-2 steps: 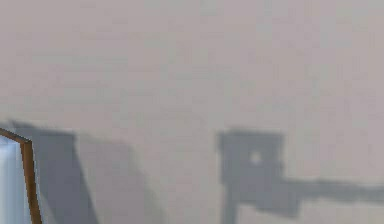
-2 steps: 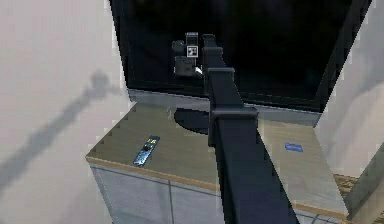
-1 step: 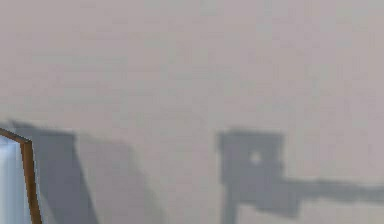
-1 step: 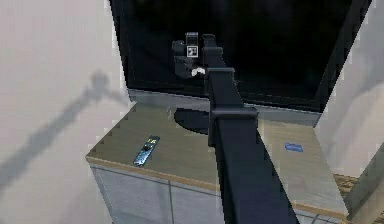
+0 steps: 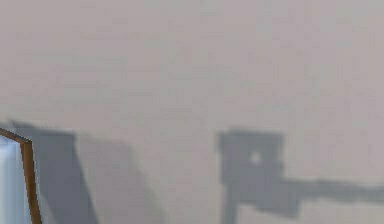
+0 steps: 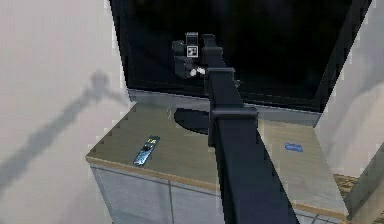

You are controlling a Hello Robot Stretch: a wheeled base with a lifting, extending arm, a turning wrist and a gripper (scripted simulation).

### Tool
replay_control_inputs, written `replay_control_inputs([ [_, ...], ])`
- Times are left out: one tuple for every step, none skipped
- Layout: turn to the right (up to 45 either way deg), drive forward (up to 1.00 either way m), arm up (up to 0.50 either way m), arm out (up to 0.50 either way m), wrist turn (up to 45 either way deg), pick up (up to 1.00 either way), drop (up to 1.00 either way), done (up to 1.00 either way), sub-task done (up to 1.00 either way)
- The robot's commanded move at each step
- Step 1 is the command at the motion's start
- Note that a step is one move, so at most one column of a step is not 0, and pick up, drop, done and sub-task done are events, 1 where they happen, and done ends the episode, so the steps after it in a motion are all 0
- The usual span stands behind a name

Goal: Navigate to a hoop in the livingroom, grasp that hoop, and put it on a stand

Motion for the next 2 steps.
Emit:
replay_control_inputs([
  [0.0,0.00,-0.08,0.00,0.0,0.00,0.00,0.00,0.00],
  [0.0,0.00,-0.32,0.00,0.0,0.00,0.00,0.00,0.00],
])
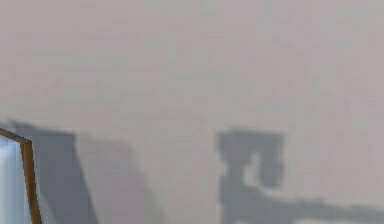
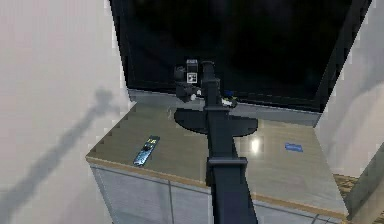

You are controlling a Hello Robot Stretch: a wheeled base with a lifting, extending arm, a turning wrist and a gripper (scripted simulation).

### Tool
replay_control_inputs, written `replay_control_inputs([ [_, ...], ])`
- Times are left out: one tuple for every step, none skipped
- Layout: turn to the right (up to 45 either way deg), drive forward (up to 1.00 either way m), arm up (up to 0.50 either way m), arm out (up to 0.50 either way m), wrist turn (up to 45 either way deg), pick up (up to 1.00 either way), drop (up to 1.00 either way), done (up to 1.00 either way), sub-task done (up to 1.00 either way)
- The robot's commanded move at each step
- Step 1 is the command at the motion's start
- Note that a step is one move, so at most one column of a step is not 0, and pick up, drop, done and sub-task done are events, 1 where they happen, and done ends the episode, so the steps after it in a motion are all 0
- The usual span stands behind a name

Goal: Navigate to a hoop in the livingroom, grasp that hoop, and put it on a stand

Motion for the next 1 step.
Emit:
replay_control_inputs([
  [0.0,0.00,0.00,0.00,0.0,0.00,1.00,0.00,0.00],
])
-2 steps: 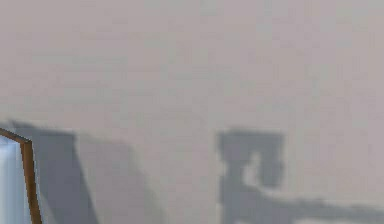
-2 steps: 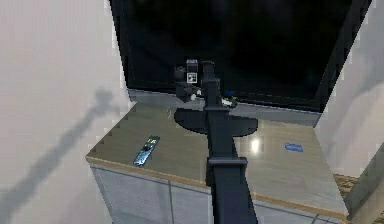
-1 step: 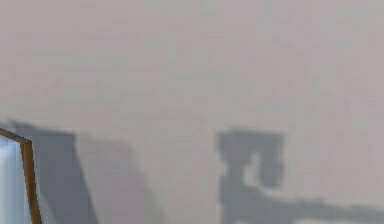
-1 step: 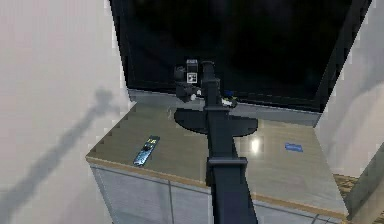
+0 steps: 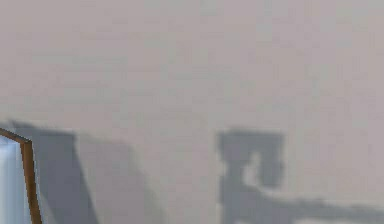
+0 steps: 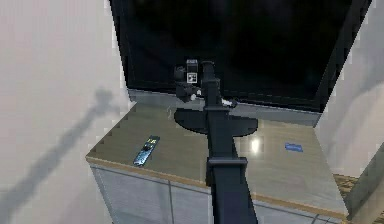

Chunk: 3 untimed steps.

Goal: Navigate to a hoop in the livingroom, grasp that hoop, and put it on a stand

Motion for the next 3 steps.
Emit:
replay_control_inputs([
  [0.0,0.00,0.08,0.00,0.0,0.00,0.00,0.00,0.00],
  [0.0,0.00,0.00,-0.08,0.0,0.00,0.00,0.00,0.00],
  [0.0,0.00,0.00,0.00,0.0,0.00,0.00,1.00,0.00],
])
